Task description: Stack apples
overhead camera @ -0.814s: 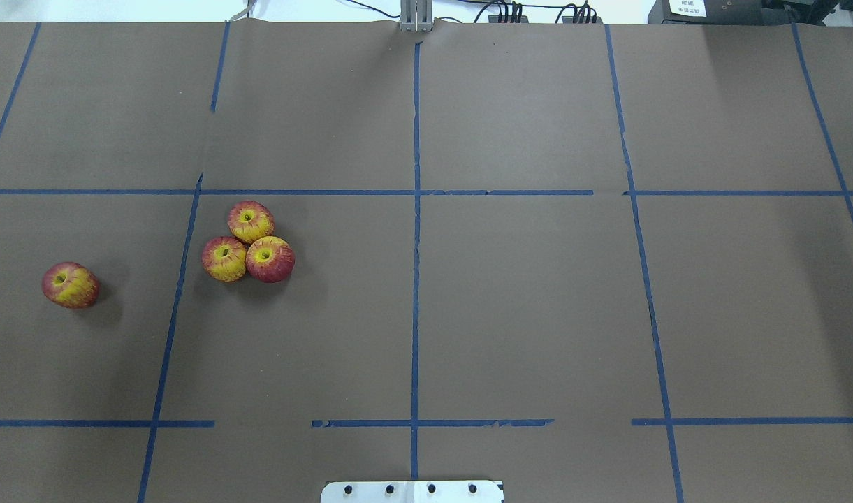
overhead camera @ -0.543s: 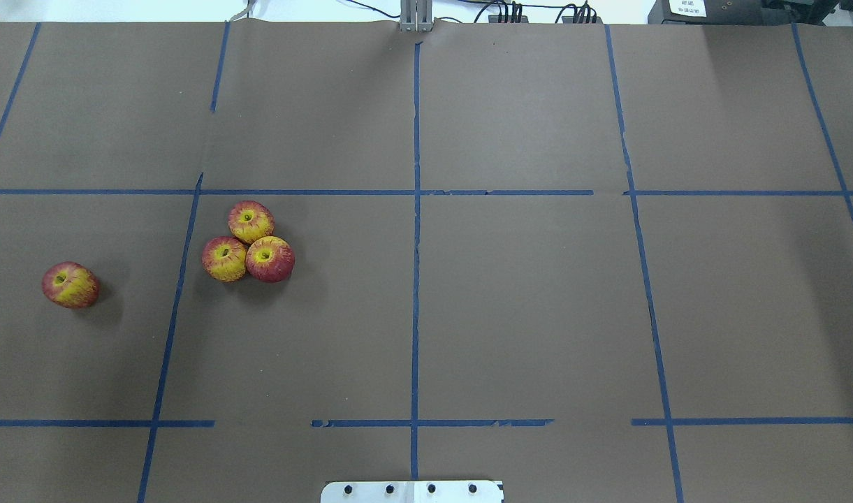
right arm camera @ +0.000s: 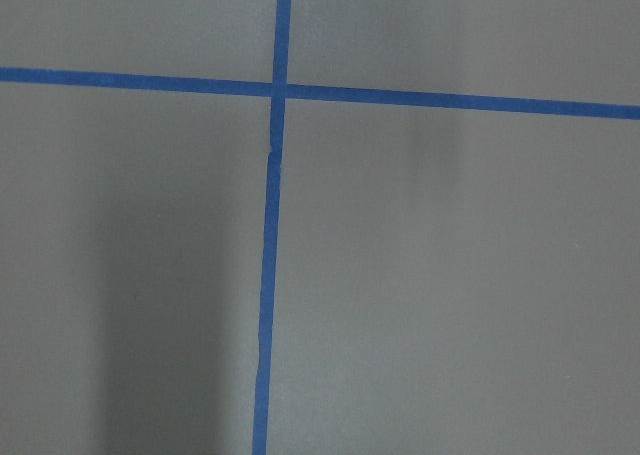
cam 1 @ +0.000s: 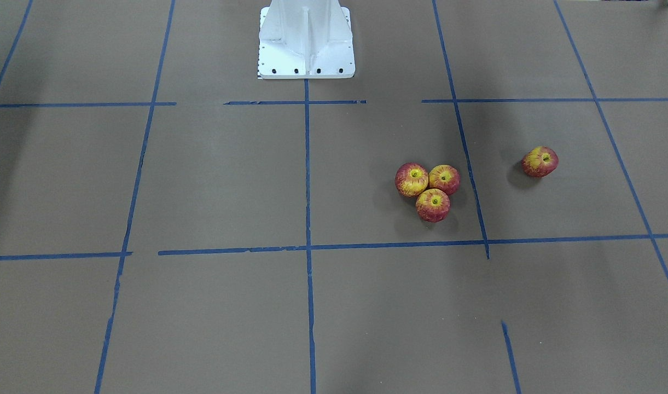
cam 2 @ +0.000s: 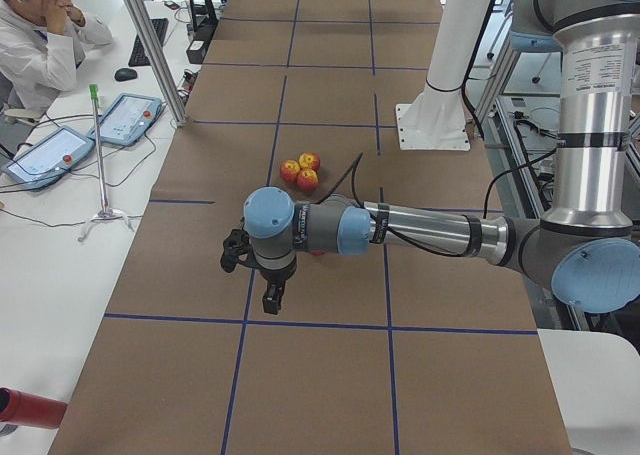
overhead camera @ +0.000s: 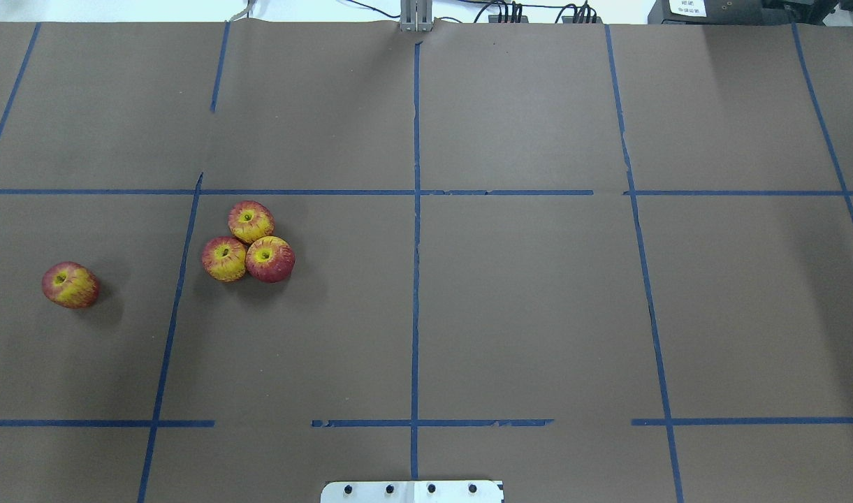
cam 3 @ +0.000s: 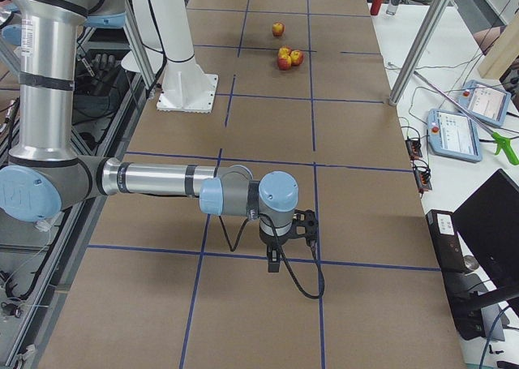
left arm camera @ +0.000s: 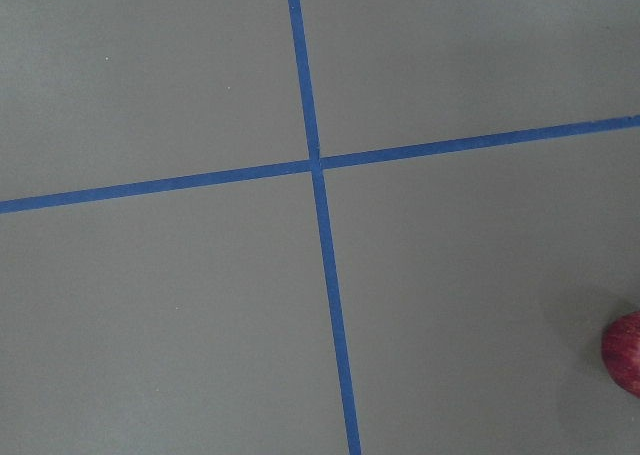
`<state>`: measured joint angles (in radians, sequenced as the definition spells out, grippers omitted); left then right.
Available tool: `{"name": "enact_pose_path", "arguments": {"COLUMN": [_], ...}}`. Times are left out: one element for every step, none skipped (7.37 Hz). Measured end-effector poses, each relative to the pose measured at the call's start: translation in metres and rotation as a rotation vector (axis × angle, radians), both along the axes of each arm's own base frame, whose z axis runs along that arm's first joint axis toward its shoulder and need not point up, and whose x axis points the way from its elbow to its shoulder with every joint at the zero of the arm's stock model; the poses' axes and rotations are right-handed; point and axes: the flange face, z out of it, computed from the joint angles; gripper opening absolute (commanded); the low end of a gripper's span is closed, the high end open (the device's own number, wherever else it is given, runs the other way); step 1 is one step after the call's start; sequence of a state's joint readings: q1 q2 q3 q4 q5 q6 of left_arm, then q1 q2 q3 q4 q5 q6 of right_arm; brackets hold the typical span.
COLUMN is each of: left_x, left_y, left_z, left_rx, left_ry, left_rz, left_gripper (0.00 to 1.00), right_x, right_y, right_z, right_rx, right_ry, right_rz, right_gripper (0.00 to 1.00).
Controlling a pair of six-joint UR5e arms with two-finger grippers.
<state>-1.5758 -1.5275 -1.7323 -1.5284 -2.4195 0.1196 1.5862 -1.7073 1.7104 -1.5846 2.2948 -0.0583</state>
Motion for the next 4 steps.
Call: {"name": "enact_pose_path", "arguments": {"left_x": [0.013,0.045,0.090,0.143], "left_y": [-0.002,-0.007,-0.012,-0.011], "left_z": [-0.004,-0.012,-0.025,-0.039], "left_rx": [0.024,0.051,0.056,0.025], "left_ry": [0.042,0.068,0.085,0.093], "left_rz": [0.025,0.079,0.117,0.103], "left_gripper": [1.00,1.00,1.00,1.00], "right_x": [0.000,0.000,0.000,0.000], "right_y": [0.000,0.000,0.000,0.000], "right_z": [0.000,0.000,0.000,0.000], "right_rx": [0.000,0.000,0.000,0.000], "right_ry": [0.000,0.000,0.000,0.000], "right_rz": [0.000,0.000,0.000,0.000], "right_gripper": [1.00,1.00,1.00,1.00]}}
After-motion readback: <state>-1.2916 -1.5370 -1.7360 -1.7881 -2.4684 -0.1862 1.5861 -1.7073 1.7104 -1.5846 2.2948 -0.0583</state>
